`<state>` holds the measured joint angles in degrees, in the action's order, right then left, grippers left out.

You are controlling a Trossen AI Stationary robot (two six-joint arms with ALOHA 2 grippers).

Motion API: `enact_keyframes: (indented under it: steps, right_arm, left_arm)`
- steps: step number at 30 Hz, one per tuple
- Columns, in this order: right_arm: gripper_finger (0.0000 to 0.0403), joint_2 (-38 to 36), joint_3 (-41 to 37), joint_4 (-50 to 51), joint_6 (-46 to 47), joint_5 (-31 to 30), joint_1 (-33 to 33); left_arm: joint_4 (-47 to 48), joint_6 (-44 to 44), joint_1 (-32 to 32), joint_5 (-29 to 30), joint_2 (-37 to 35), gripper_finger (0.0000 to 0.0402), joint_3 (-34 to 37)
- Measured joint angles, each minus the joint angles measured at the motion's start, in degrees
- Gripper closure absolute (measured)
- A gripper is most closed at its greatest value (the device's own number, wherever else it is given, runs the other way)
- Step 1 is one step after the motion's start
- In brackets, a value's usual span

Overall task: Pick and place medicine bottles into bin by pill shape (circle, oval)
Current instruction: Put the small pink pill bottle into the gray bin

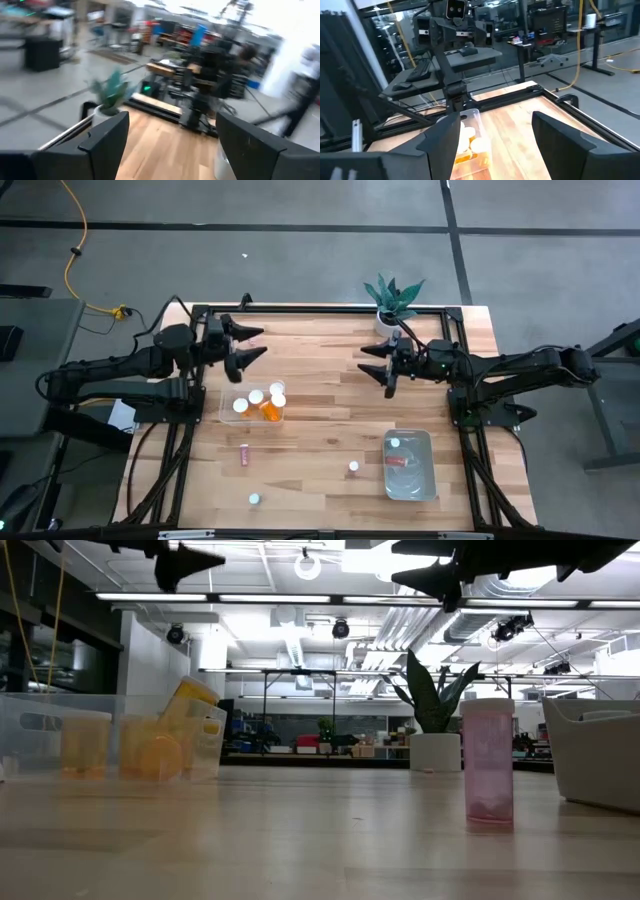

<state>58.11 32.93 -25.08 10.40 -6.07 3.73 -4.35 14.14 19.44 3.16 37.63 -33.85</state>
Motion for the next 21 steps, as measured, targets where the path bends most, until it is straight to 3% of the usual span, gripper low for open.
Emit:
enact_keyframes:
  steps: [3,6,14,21]
  right_arm:
    - [0.0164,0.02,0.0,0.0,1.68,-2.81,0.0]
    - [0.0164,0.02,0.0,0.0,3.77,-5.0,0.0]
    - [0.0164,0.02,0.02,0.98,5.24,-5.59,0.0]
    - [0.0164,0.04,0.04,4.25,8.84,-5.68,0.0]
  left_arm:
    - [4.85,6.34,1.18,9.28,0.97,0.0116,-0.22]
    - [15.73,8.74,5.71,14.15,3.91,0.0116,-2.4]
    - [32.52,12.91,25.46,7.74,22.3,0.0117,-12.09]
    - [37.9,15.68,31.37,6.26,35.38,0.0117,-13.75]
